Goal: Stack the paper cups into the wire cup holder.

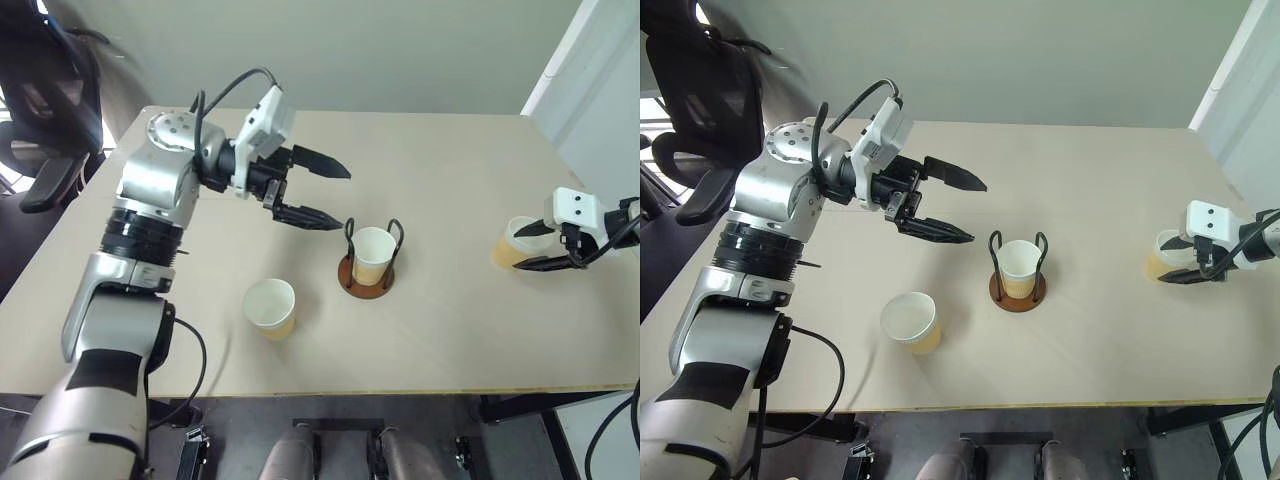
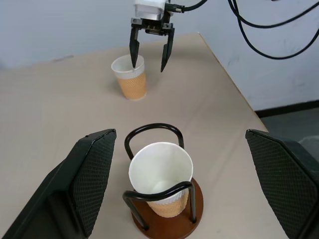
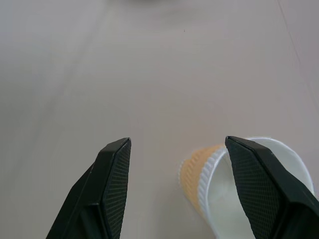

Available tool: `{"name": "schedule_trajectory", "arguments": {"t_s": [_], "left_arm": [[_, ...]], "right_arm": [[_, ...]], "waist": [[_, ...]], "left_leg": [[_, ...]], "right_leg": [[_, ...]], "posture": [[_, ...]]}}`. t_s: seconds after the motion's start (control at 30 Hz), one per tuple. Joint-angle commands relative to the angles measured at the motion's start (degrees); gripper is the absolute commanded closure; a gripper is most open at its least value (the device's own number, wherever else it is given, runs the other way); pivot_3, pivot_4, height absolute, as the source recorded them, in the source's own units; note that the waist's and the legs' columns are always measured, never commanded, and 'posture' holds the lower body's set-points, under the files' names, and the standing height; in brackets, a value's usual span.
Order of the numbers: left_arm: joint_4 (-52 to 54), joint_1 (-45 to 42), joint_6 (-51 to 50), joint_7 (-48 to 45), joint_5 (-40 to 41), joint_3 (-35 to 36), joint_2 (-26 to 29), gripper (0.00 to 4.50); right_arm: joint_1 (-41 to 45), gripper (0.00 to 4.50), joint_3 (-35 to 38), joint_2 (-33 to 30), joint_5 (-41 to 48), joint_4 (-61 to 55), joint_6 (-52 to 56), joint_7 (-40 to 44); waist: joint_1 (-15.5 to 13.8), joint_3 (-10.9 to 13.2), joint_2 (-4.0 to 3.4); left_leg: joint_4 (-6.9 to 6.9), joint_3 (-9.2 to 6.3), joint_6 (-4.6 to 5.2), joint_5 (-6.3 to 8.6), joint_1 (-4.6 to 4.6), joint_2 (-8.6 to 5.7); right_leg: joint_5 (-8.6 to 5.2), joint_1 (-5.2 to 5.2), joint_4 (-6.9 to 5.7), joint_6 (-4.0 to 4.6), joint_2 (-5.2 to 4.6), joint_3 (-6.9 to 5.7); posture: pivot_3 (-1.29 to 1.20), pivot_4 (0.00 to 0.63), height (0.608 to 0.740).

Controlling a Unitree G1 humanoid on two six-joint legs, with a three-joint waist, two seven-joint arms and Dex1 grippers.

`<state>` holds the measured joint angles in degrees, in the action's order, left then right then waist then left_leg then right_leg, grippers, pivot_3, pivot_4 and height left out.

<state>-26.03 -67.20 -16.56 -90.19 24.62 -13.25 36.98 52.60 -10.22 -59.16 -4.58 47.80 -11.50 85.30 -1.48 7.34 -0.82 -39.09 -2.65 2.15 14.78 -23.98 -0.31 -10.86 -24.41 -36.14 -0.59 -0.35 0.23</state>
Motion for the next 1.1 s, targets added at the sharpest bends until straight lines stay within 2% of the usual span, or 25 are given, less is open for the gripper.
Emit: {"name": "schedule_trajectory", "arguments": {"t_s": [0.03, 0.27, 0.53, 0.63, 0.87, 1.1], "left_arm": [[2.0, -0.5, 1.0, -2.3, 1.1, 2.0, 0.7, 0.03], [1.5, -0.3, 1.4, -2.3, 0.4, 2.7, 0.7, 0.03], [1.1, 0.0, 2.0, -2.3, 0.2, 3.3, 0.0, 0.03], [1.2, 0.6, 2.7, -2.3, 0.3, 3.2, 0.1, 0.0], [1.6, 1.3, 3.1, -2.3, 0.8, 2.2, 1.0, 0.0], [1.1, 2.4, 4.8, -2.3, 2.1, -1.5, 4.2, 0.0]], "right_arm": [[2.1, 1.42, -0.4, -1.0, -2.6, 3.6, -4.2, -1.4], [3.7, 1.42, -3.2, -0.3, -8.6, 8.2, -11.8, -5.3], [5.4, 1.42, -5.1, 1.9, -12.2, 11.2, -14.9, -7.7], [6.3, 1.95, -5.5, 2.8, -13.0, 11.8, -15.0, -8.0], [8.1, 4.36, -6.8, 3.4, -14.6, 13.0, -15.2, -7.6], [8.7, 4.44, -6.7, 2.6, -14.0, 10.5, -15.5, -2.9]], "waist": [[0.0, 0.0, 0.0], [0.2, 0.0, -0.02], [0.3, 0.0, -0.03], [0.3, 0.0, -0.04], [0.2, 0.0, -0.05], [0.3, 0.0, -0.06]], "left_leg": [[0.0, -0.01, 0.0, 0.0, 0.0, 0.0], [0.05, -0.02, 0.08, 0.02, 0.08, 0.01], [0.04, -0.04, 0.11, 0.0, 0.11, 0.01], [0.05, -0.04, 0.12, 0.0, 0.11, 0.0], [0.12, -0.04, 0.12, 0.01, 0.1, 0.01], [0.23, -0.05, 0.11, 0.01, 0.09, 0.01]], "right_leg": [[0.03, 0.0, 0.0, 0.0, 0.0, 0.0], [0.12, 0.0, -0.07, 0.08, 0.0, -0.01], [0.14, 0.0, -0.14, 0.13, 0.0, 0.0], [0.14, 0.0, -0.13, 0.13, 0.0, 0.0], [0.14, 0.0, -0.04, 0.13, 0.0, -0.01], [0.14, -0.02, 0.06, 0.13, 0.01, -0.01]], "posture": [[0.0, 0.15, 0.74], [0.0, 0.15, 0.74], [0.0, 0.15, 0.74], [0.0, 0.15, 0.74], [0.0, 0.15, 0.74], [0.0, 0.15, 0.74]]}}
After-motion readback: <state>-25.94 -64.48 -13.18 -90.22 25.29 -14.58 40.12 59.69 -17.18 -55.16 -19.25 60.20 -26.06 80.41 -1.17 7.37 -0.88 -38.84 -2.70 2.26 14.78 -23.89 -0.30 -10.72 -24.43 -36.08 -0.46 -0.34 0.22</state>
